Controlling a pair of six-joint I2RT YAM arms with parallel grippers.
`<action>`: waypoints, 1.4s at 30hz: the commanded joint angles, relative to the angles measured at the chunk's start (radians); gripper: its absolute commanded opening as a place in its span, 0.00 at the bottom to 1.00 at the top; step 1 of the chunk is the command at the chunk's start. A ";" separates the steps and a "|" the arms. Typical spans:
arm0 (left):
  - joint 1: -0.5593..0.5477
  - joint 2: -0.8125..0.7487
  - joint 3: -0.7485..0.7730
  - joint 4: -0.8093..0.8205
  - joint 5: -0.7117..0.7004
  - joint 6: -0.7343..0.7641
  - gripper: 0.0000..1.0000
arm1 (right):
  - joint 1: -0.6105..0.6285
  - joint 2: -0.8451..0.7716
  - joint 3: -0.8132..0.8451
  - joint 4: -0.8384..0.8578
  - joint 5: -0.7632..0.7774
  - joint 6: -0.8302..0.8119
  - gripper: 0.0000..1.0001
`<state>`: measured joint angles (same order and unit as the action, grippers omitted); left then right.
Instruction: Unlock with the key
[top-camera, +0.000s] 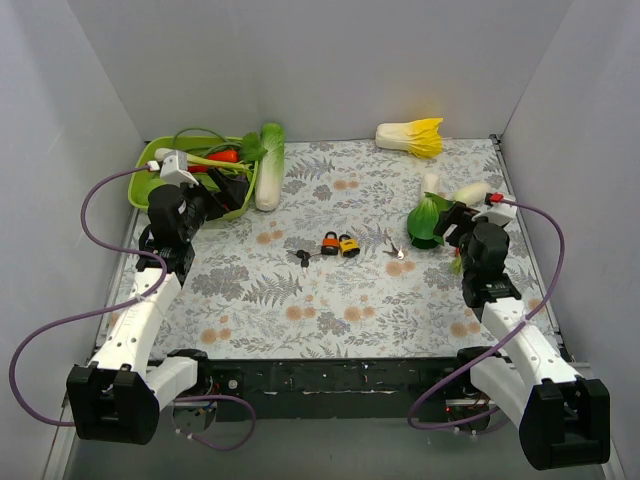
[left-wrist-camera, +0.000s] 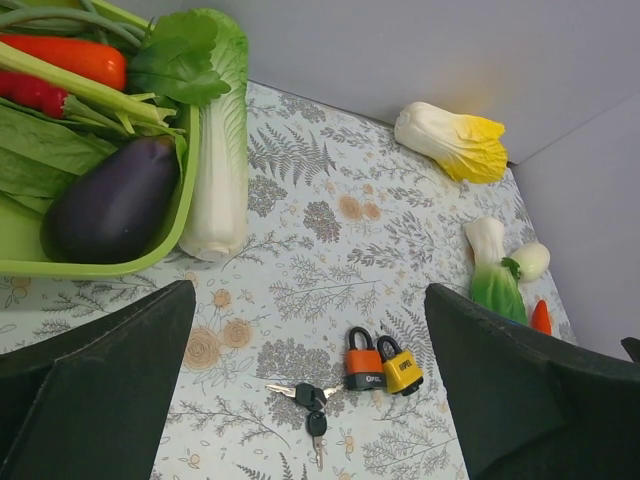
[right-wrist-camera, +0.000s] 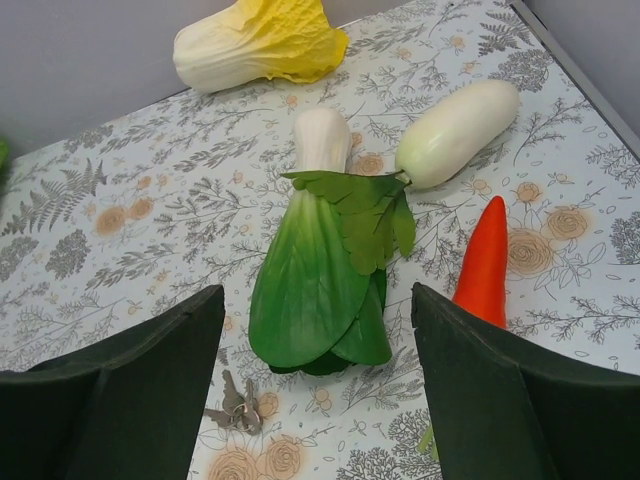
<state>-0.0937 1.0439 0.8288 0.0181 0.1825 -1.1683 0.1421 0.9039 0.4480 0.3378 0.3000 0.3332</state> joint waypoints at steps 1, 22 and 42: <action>0.005 -0.004 0.033 -0.012 0.008 -0.002 0.98 | 0.001 -0.003 0.061 0.012 -0.016 -0.019 0.82; 0.006 0.102 0.150 -0.098 -0.061 0.065 0.98 | 0.431 0.223 0.420 -0.281 -0.044 -0.162 0.73; -0.009 0.074 0.101 -0.102 -0.166 0.104 0.98 | 0.642 0.681 0.560 -0.289 -0.230 0.112 0.69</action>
<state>-0.0956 1.1500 0.9398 -0.0895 0.0372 -1.0813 0.7841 1.5631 0.9733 0.0521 0.0315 0.4213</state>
